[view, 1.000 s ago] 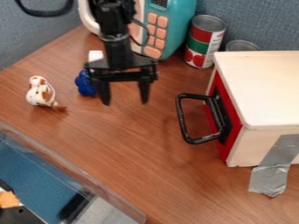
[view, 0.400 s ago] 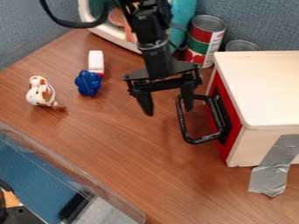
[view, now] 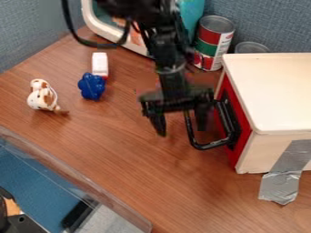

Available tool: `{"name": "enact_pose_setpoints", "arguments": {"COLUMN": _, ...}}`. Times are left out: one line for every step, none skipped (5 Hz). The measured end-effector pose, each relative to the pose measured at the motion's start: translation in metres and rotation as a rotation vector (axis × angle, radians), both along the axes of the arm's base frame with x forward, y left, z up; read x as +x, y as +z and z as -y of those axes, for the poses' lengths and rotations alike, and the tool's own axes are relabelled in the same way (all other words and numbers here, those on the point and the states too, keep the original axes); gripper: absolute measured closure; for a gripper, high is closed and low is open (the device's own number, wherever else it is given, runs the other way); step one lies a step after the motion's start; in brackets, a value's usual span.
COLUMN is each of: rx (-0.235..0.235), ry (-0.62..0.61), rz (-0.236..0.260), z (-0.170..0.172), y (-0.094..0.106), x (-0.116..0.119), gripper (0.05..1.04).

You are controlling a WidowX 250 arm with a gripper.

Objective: Open the drawer

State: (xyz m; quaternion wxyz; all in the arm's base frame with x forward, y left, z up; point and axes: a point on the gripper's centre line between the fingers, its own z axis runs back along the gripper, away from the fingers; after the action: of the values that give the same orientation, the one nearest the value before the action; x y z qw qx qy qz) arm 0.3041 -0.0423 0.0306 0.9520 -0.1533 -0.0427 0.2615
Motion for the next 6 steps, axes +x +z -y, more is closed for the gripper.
{"name": "enact_pose_setpoints", "arguments": {"rx": 0.005, "ry": 0.016, "rz": -0.001, "z": 0.004, "y": -0.010, "x": 0.003, "gripper": 0.290}}
{"name": "enact_pose_setpoints", "arguments": {"rx": 0.023, "ry": 0.018, "rz": 0.013, "z": 0.005, "y": -0.010, "x": 0.005, "gripper": 0.604}}
{"name": "enact_pose_setpoints", "arguments": {"rx": 0.023, "ry": 0.015, "rz": 0.007, "z": 0.006, "y": -0.010, "x": 0.004, "gripper": 0.859}}
{"name": "enact_pose_setpoints", "arguments": {"rx": 0.027, "ry": 0.033, "rz": -0.007, "z": 0.002, "y": -0.010, "x": -0.001, "gripper": 0.933}}
{"name": "enact_pose_setpoints", "arguments": {"rx": 0.038, "ry": 0.076, "rz": -0.031, "z": -0.013, "y": -0.010, "x": -0.012, "gripper": 0.942}}
{"name": "enact_pose_setpoints", "arguments": {"rx": 0.048, "ry": 0.119, "rz": -0.059, "z": -0.026, "y": -0.011, "x": -0.025, "gripper": 0.949}}
